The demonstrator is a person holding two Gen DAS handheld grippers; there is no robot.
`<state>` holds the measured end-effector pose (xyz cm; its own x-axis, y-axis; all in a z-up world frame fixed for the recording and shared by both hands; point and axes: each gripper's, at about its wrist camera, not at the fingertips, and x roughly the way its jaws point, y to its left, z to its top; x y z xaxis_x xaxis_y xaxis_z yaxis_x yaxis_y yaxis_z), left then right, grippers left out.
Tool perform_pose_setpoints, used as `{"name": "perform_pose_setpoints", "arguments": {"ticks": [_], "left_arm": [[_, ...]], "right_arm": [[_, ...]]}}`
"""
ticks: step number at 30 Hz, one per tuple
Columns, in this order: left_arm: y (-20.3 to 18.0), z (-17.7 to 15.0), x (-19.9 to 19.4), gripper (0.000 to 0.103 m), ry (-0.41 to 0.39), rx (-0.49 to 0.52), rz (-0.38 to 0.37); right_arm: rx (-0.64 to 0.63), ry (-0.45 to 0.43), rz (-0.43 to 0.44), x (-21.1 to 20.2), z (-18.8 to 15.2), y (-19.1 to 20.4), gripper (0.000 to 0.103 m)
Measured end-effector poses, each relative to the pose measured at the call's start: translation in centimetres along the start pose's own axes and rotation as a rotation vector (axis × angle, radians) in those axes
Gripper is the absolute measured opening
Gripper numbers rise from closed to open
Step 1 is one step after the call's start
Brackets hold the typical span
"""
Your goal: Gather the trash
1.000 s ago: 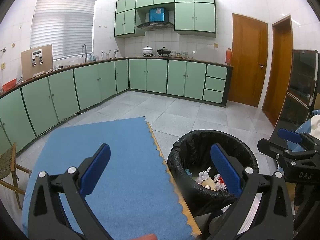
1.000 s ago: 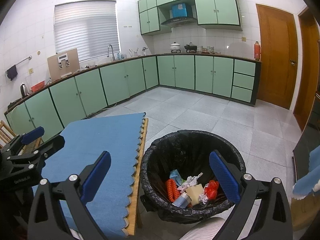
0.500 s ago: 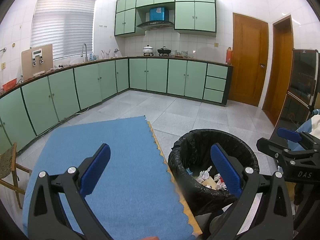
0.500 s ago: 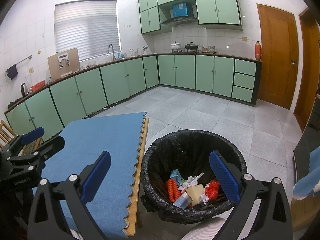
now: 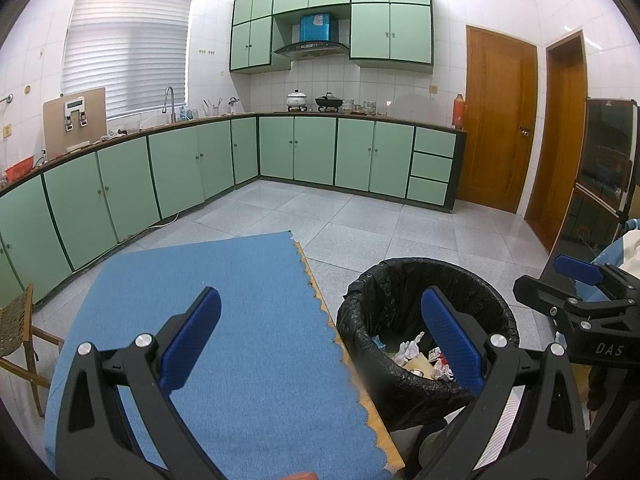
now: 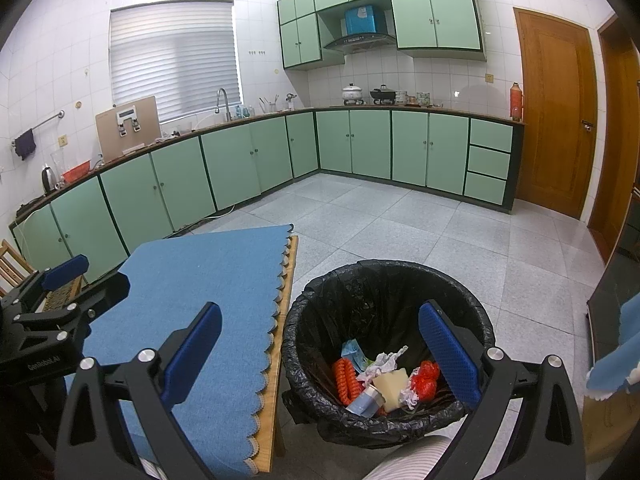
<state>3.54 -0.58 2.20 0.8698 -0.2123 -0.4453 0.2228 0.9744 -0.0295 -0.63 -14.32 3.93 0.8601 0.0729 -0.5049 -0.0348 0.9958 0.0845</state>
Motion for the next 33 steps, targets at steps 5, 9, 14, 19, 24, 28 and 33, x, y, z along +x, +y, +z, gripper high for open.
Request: {"name": "perform_pose_setpoints", "arguments": {"ticks": [5,9,14,19,24,28,33], "left_arm": [[0.01,0.01,0.01,0.097,0.000,0.002,0.000],[0.03,0.01,0.00,0.097,0.000,0.002,0.000],[-0.07,0.04,0.02,0.097,0.000,0.003,0.001],[0.00,0.08,-0.03,0.097,-0.001,0.004,0.001],[0.06,0.05,-0.05,0.097,-0.001,0.004,0.002],[0.03,0.07,-0.04,0.097,-0.001,0.004,0.001],[0.02,0.05,-0.04,0.097,-0.001,0.003,0.002]], "right_arm": [[0.000,0.000,0.000,0.00,-0.01,0.03,0.097],[0.000,0.000,0.000,0.01,-0.03,0.04,0.097],[0.000,0.000,0.000,0.01,-0.05,0.07,0.097],[0.000,0.000,-0.001,0.03,-0.07,0.10,0.097],[-0.002,-0.001,-0.001,0.02,-0.06,0.12,0.097],[-0.004,-0.002,0.001,0.11,0.04,0.05,0.097],[-0.005,-0.002,0.002,0.11,0.08,0.03,0.097]]}}
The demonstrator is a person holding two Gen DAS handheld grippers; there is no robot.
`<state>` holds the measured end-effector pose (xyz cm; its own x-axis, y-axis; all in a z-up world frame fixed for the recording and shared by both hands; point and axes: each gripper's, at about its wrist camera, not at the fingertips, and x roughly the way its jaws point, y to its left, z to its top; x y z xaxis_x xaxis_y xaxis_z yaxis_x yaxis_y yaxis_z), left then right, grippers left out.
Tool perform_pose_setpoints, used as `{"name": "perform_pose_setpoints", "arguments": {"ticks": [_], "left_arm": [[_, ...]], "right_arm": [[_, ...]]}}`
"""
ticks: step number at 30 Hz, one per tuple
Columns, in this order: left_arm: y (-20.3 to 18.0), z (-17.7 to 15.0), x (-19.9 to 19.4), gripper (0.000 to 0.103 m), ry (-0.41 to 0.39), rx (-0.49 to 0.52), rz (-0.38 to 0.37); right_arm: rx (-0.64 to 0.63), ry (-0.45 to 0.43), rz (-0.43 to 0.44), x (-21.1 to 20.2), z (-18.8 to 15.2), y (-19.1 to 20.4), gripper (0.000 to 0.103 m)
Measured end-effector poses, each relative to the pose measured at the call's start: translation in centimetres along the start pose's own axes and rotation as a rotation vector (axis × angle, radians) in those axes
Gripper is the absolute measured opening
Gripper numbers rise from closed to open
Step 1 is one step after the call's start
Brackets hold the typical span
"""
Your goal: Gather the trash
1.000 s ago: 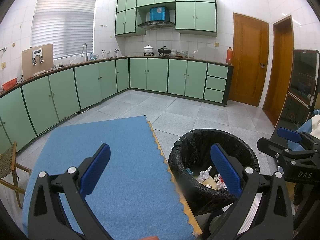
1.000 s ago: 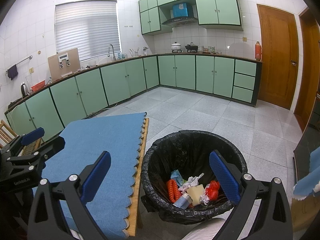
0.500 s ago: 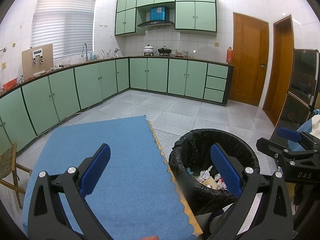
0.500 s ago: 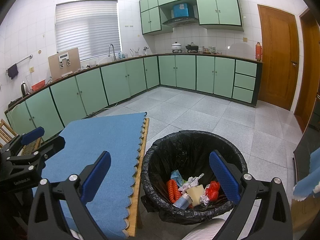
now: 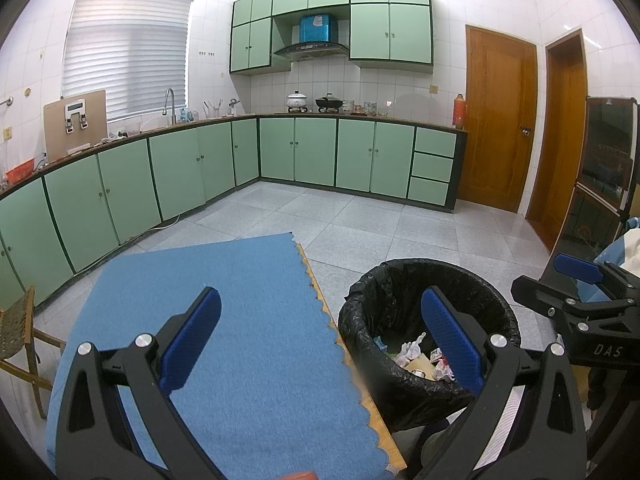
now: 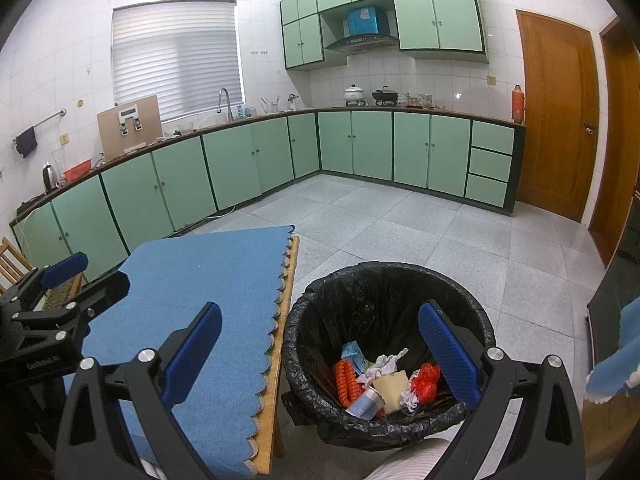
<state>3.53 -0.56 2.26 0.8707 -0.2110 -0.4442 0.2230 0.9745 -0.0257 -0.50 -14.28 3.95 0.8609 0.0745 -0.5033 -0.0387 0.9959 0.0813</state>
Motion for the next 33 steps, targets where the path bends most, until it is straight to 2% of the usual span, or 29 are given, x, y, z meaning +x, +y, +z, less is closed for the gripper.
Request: {"name": "perform_pose_setpoints", "arguments": {"ticks": [33], "left_arm": [[0.23,0.08,0.09,0.097,0.008,-0.001,-0.004]], "right_arm": [[-0.001,0.007,0.003,0.36,-0.09,-0.28,0.097]]}}
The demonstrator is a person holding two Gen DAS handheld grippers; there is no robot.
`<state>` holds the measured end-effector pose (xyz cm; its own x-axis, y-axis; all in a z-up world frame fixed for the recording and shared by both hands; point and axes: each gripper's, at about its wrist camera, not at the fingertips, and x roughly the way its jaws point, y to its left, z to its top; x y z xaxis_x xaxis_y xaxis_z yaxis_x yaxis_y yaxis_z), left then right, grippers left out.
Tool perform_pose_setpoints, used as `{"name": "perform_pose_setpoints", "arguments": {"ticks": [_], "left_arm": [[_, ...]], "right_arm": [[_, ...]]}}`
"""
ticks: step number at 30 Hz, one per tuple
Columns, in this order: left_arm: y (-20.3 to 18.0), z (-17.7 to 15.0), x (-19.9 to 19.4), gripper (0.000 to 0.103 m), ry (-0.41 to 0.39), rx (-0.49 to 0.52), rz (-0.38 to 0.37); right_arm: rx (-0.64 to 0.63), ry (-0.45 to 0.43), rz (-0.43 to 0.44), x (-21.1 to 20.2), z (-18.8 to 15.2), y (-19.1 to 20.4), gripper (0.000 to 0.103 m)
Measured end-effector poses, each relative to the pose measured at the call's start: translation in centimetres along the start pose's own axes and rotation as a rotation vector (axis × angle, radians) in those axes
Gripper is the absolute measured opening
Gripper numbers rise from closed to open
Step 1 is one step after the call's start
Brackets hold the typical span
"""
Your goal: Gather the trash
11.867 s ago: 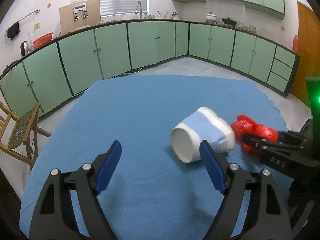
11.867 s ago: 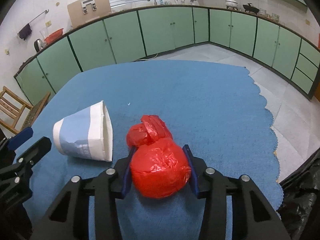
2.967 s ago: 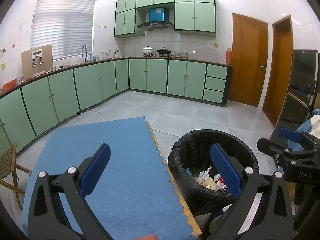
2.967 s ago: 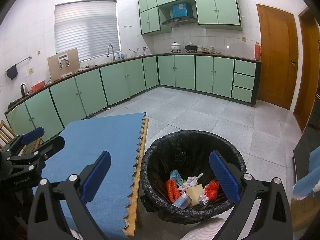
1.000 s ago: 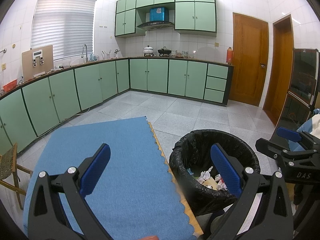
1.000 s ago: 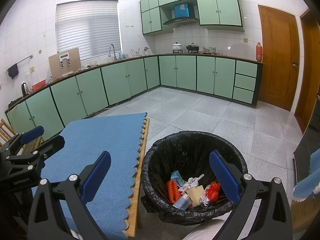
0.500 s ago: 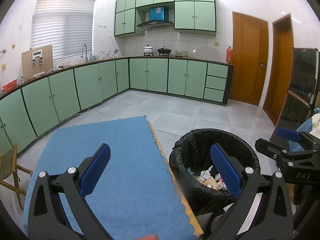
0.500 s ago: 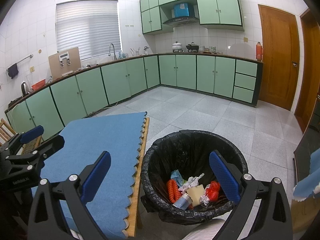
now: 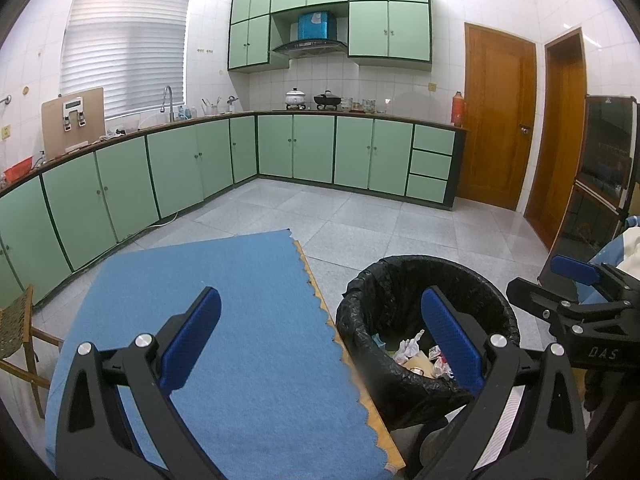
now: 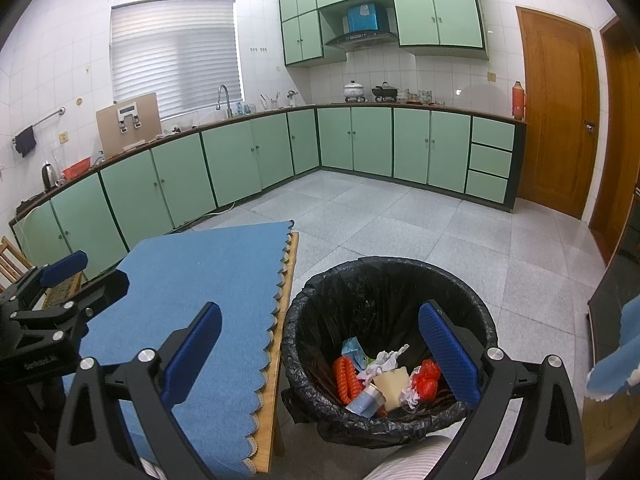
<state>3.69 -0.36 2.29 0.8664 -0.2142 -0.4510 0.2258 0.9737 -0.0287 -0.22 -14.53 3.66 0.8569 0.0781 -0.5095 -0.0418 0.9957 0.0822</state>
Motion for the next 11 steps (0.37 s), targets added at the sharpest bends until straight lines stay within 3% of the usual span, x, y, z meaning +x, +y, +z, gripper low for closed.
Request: {"name": "perform_pose_setpoints", "arguments": {"ticks": [11], "left_arm": [[-0.07,-0.23,0.25,0.097,0.005,0.003,0.003]], "right_arm": [[-0.001,0.002,-0.001,0.15,-0.16,0.01,0.097]]}}
